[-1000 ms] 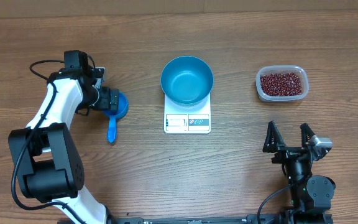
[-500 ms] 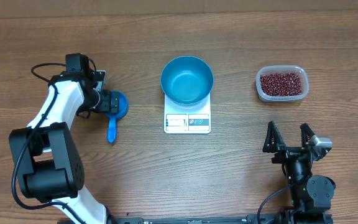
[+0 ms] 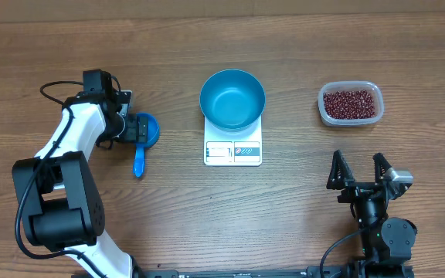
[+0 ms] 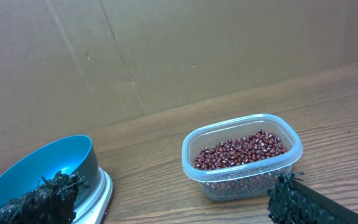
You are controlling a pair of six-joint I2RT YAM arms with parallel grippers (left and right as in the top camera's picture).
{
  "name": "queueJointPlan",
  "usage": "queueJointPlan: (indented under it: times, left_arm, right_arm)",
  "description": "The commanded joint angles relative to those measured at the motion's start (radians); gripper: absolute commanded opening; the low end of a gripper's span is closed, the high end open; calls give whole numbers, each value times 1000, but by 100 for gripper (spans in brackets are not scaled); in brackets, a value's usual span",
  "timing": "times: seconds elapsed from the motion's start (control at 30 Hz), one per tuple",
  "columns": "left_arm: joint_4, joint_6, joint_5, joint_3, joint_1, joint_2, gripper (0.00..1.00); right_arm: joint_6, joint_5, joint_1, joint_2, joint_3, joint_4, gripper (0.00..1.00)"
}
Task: Scoop item into bowl and weigh 150g on scale
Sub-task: 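Close the left gripper on the blue scoop's handle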
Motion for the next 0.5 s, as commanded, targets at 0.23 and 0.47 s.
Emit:
queueJointPlan:
  times: [0.23, 0.47]
  left_arm:
    - [6, 1, -7, -11, 0, 6, 48]
    - [12, 1, -7, -11, 0, 6, 4]
  right_arm:
    - [-4, -1, -3, -10, -10, 2, 100]
    - [-4, -1, -3, -10, -10, 2, 100]
